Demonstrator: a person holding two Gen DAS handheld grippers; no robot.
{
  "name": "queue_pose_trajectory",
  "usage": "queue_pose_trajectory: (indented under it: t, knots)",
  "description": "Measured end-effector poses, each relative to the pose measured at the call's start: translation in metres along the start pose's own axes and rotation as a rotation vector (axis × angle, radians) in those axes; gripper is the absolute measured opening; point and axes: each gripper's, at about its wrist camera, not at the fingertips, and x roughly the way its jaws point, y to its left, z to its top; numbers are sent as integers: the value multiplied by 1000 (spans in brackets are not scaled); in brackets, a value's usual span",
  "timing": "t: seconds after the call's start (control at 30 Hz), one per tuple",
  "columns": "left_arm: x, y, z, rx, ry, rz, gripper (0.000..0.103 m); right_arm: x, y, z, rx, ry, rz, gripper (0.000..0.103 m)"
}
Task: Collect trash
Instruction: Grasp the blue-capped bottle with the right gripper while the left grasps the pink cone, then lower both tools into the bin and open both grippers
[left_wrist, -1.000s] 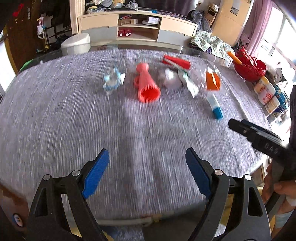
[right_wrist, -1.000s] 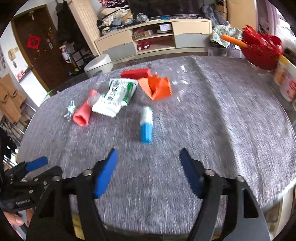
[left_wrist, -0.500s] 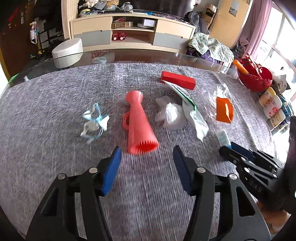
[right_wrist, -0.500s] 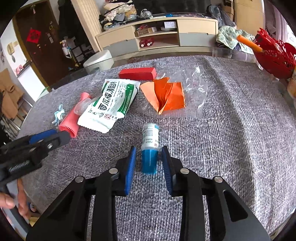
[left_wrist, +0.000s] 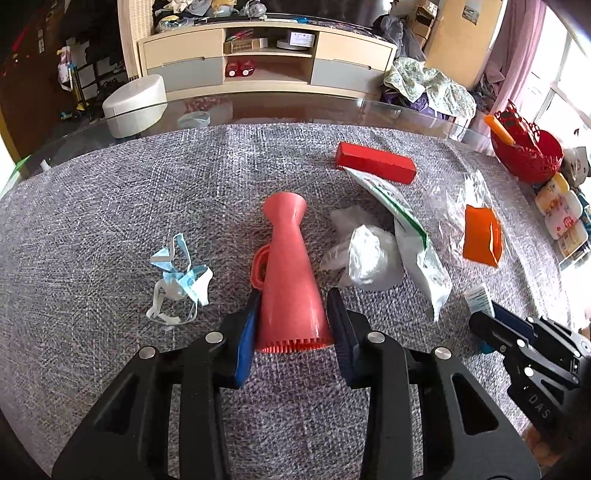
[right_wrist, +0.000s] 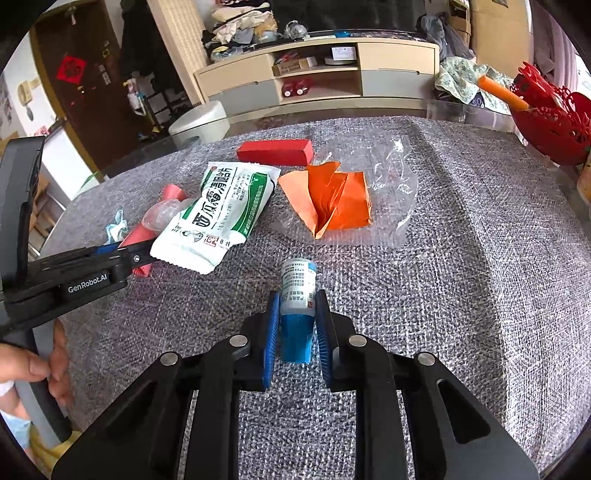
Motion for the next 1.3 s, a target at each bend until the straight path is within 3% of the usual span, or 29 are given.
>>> queue_pose_trajectory:
  t: [0.5,1.07,1.3]
  knots:
    - [-53,-10,-70,-8,6,-11,33,-52,12,-25,-14,-19,37,20]
    - [-164,-44,-179,24,-72,-82,34,-128,32,-103,-46,-36,64,20]
    - [-156,-53,-236,30,8,-109,34,-128,38,-145,-60,26,78,20]
